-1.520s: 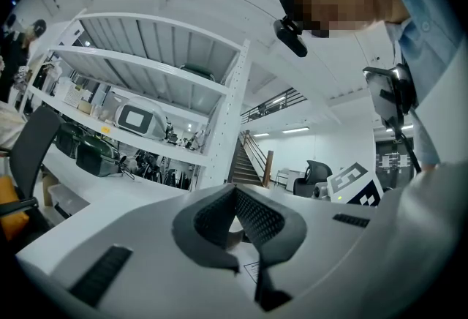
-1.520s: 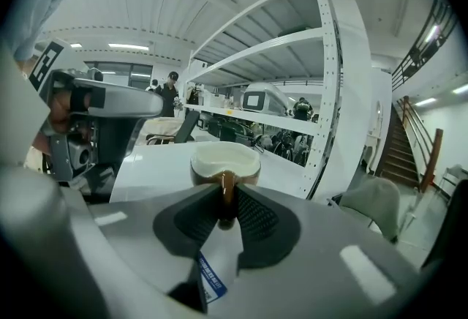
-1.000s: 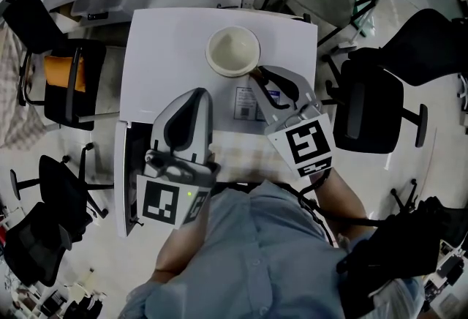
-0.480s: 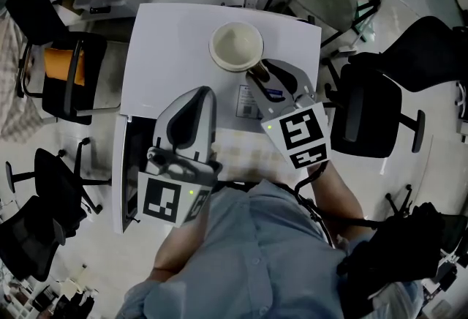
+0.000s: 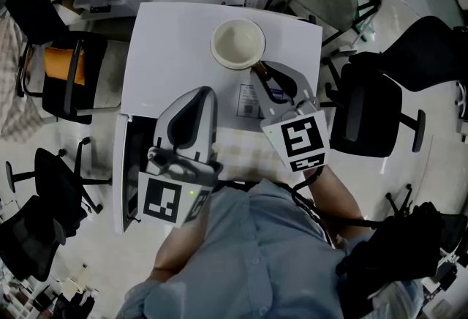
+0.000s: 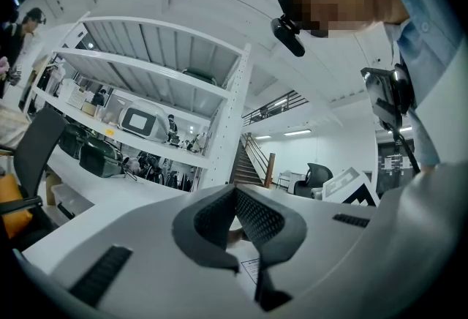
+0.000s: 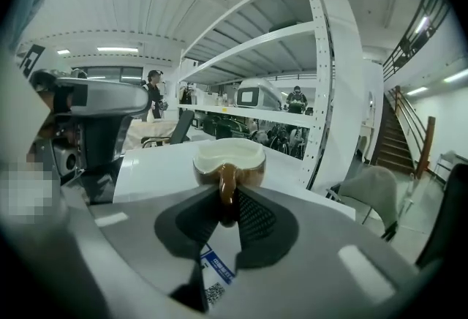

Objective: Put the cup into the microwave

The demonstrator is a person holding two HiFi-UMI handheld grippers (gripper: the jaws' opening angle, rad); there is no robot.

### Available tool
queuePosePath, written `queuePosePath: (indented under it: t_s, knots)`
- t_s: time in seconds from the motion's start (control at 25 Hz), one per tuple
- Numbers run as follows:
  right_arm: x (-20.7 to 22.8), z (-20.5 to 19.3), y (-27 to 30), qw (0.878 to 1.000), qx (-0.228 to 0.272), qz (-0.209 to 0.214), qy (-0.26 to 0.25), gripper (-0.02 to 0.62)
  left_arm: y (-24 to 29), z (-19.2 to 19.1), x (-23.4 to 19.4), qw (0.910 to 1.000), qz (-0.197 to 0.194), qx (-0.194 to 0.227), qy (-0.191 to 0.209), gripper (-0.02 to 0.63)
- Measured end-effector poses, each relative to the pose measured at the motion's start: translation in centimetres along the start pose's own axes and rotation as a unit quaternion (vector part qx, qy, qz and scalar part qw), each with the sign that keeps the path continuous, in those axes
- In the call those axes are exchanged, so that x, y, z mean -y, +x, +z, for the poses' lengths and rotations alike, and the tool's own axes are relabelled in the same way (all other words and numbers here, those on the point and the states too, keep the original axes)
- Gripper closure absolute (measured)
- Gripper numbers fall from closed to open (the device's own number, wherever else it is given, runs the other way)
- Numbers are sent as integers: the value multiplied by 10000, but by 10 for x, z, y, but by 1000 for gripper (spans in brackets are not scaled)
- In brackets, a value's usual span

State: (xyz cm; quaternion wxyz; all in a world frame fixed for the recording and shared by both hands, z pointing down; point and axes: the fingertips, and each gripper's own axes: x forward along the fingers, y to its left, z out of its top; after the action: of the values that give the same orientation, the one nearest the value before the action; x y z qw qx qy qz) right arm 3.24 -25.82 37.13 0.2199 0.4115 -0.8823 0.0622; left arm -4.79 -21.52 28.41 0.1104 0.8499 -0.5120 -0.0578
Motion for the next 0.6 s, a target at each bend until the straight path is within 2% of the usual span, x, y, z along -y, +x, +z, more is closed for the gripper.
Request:
queuePosePath:
  t_s: [0.2, 0.36, 0.6]
  knots:
    - [0, 4, -9, 9997, 255, -15, 53, 548, -2, 8, 5, 9998, -91, 165, -100, 601]
    - [-4, 4, -12, 9995, 275, 81, 114, 548, -9, 3, 4, 10000, 53, 47, 47, 601]
    - [-14, 7, -19, 9992, 347, 200, 49, 548, -29, 5, 5, 9997, 192, 105, 101, 601]
